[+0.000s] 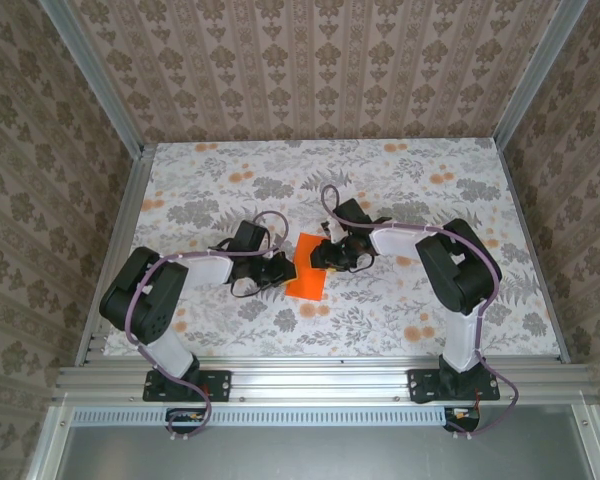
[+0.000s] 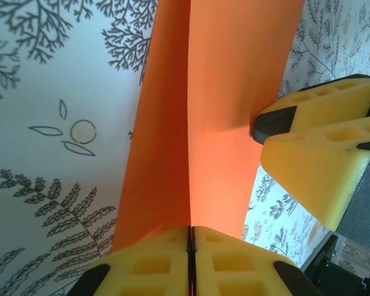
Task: Fold a paper plane with a square sheet of paper (pick it up from the middle)
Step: Fold the triangle a second time at the center of the table.
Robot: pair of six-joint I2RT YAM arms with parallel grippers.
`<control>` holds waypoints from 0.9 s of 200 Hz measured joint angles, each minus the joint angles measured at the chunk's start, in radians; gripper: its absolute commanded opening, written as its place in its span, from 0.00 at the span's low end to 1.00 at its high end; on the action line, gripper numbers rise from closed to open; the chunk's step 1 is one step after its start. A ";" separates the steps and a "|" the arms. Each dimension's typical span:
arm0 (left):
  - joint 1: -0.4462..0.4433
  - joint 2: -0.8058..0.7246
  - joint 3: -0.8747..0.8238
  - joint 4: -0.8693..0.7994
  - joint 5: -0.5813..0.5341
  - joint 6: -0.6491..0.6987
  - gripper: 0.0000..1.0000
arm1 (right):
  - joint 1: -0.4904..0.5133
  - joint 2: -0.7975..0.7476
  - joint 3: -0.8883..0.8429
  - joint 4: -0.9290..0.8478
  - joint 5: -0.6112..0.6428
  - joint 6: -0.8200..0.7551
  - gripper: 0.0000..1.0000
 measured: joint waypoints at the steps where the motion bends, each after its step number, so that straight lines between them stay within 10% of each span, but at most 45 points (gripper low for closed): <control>1: 0.000 0.000 0.000 -0.001 0.000 0.000 0.12 | 0.001 0.000 0.001 0.000 0.003 0.000 0.34; 75: 0.000 -0.040 -0.002 0.011 0.037 -0.014 0.39 | 0.005 0.010 0.023 -0.023 0.069 0.045 0.33; 180: -0.002 -0.028 -0.006 0.152 0.111 -0.068 0.32 | 0.002 0.012 0.016 -0.003 0.053 0.124 0.30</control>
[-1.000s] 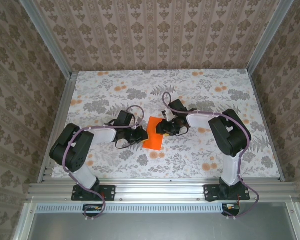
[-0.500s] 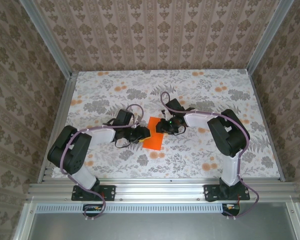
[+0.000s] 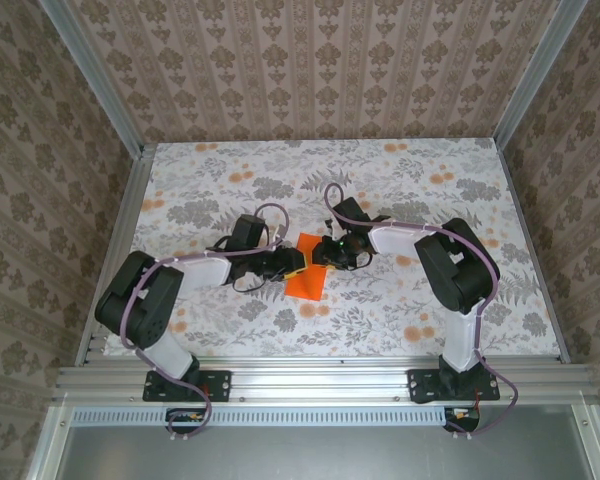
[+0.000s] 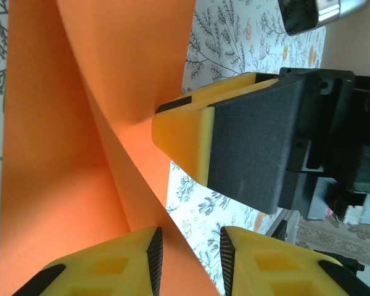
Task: Fold a paper plane with a square sheet of paper (pick it up from the middle)
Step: Fold the triangle a second time at the center of the table.
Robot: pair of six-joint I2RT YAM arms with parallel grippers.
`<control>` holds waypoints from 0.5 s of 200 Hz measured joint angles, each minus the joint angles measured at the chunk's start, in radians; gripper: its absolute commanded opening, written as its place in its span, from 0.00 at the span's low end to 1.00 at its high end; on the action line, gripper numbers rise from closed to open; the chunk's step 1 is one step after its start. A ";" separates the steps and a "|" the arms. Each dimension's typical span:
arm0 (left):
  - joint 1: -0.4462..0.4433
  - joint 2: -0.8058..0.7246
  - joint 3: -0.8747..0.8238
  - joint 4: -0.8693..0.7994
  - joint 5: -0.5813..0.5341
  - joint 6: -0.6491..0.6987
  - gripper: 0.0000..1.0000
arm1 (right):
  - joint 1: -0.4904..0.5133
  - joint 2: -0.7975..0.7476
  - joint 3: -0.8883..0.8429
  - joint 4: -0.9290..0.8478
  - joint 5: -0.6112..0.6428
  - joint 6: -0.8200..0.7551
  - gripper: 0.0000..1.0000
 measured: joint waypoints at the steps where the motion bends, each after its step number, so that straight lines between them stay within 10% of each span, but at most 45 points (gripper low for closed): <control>1: 0.000 0.003 0.000 0.002 0.000 -0.002 0.32 | 0.000 0.000 0.000 0.000 0.000 0.001 0.31; 100: 0.000 0.093 0.001 0.084 -0.010 -0.070 0.26 | -0.016 -0.002 -0.030 0.057 -0.058 0.052 0.29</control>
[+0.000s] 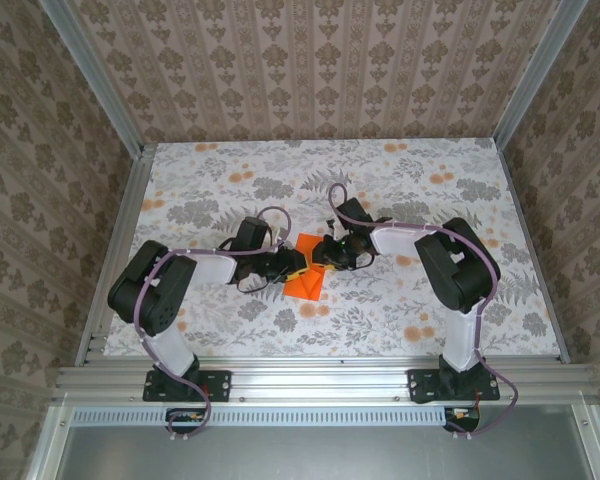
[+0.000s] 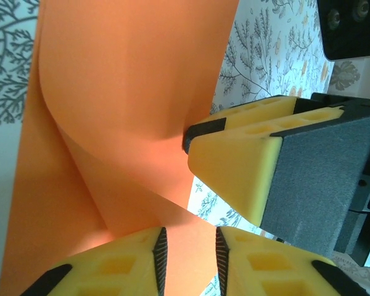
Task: Fold a paper plane with a square sheet of paper (pick it up from the middle)
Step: Fold the triangle a second time at the center of the table.
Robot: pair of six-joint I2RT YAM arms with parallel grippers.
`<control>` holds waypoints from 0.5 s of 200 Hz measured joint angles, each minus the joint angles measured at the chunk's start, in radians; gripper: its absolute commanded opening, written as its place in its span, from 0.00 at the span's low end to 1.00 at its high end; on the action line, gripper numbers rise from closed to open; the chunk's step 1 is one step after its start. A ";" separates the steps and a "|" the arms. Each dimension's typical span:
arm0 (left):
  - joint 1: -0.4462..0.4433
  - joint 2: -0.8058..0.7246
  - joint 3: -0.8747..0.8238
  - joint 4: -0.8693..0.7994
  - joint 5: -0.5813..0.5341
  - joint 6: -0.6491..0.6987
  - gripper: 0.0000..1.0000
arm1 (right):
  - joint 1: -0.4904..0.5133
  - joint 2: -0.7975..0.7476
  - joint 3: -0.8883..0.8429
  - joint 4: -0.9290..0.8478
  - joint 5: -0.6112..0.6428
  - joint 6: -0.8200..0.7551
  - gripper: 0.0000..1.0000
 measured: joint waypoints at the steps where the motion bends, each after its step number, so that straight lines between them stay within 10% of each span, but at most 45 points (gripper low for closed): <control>1: 0.000 0.000 0.000 0.000 -0.001 0.000 0.26 | 0.000 0.000 0.000 0.000 -0.001 0.000 0.29; 100: 0.000 0.001 0.005 -0.010 -0.032 0.000 0.23 | -0.006 -0.131 -0.074 0.003 -0.110 -0.050 0.42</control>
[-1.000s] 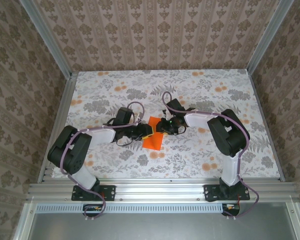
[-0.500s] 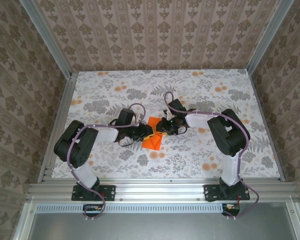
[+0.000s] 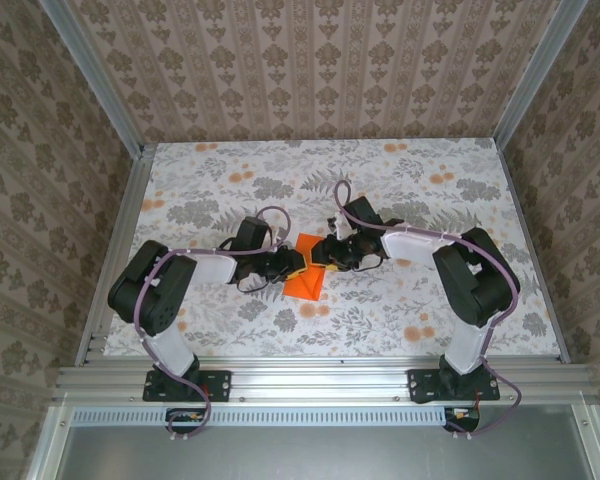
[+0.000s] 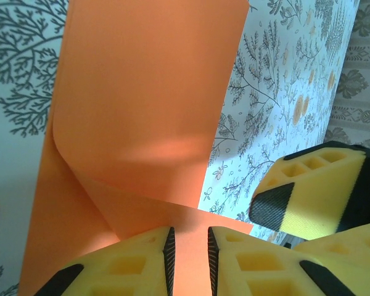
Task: Fold a paper plane with a square sheet of paper (pick it up from the middle)
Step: Fold the triangle a second time at the center of the table.
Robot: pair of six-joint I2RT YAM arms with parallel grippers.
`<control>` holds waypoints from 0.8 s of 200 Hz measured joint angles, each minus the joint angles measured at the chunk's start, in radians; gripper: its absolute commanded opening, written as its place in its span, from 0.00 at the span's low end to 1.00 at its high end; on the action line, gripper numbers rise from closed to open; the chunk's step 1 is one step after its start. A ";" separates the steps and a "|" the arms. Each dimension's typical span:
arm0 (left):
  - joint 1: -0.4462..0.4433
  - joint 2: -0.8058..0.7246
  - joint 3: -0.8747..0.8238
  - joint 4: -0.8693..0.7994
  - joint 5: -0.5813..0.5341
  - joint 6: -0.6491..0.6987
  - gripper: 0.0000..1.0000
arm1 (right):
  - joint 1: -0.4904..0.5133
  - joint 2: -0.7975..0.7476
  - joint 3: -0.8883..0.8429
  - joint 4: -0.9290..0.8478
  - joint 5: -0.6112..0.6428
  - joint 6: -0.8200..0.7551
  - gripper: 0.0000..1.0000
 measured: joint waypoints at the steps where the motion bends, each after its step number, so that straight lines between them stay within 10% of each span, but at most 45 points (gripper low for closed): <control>1: 0.000 0.000 0.000 0.000 0.000 0.000 0.23 | 0.000 0.000 -0.001 0.000 0.000 -0.001 0.42; 160: -0.001 -0.066 -0.011 -0.061 -0.011 0.005 0.41 | 0.017 0.046 -0.005 -0.046 0.046 -0.111 0.09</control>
